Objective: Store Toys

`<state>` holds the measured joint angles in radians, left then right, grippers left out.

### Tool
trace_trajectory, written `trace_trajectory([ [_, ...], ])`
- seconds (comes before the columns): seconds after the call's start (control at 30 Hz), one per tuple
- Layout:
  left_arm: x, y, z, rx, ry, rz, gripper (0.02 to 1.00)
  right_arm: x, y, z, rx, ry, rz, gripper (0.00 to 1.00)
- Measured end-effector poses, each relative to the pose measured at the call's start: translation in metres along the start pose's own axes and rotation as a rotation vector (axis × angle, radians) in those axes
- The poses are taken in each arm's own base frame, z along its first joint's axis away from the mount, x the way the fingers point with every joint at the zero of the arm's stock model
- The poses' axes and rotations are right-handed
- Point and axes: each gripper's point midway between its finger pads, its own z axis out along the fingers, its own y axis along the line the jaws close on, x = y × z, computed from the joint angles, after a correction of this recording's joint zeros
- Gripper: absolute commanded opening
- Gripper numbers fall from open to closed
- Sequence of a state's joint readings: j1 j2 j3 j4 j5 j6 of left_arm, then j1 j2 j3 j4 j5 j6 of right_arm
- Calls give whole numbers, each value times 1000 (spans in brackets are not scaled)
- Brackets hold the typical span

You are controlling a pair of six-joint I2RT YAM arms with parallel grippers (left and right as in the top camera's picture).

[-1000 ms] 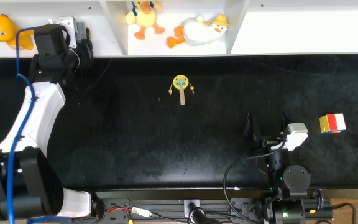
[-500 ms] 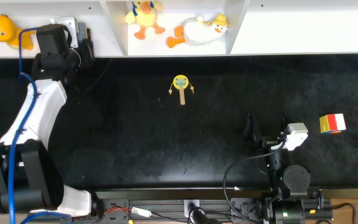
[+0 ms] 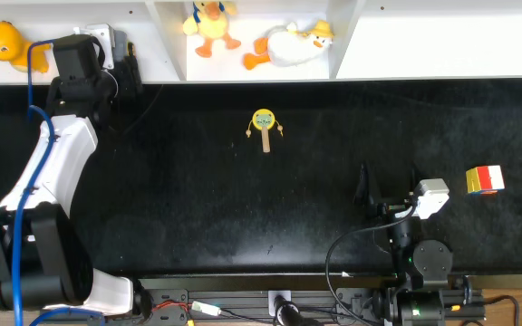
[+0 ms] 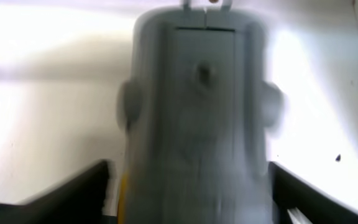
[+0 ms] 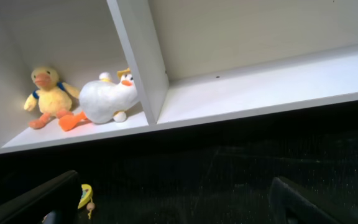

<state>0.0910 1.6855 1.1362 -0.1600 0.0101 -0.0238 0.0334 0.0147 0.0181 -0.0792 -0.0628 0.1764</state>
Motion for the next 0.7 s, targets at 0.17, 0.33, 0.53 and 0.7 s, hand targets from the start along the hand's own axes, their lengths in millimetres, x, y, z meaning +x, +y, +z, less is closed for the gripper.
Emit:
trace_trajectory([
  [0.17,0,0,0,-1,0,-3,1000,0,0,0,0,-1,0,996],
  [0.33,2,0,0,-1,7,-4,1000,0,0,0,0,0,0,998],
  [0.53,13,1,-19,-8,70,-4,998,0,0,0,0,0,0,996],
  [0.7,6,6,-74,-42,72,-11,996,0,0,0,0,0,0,996],
])
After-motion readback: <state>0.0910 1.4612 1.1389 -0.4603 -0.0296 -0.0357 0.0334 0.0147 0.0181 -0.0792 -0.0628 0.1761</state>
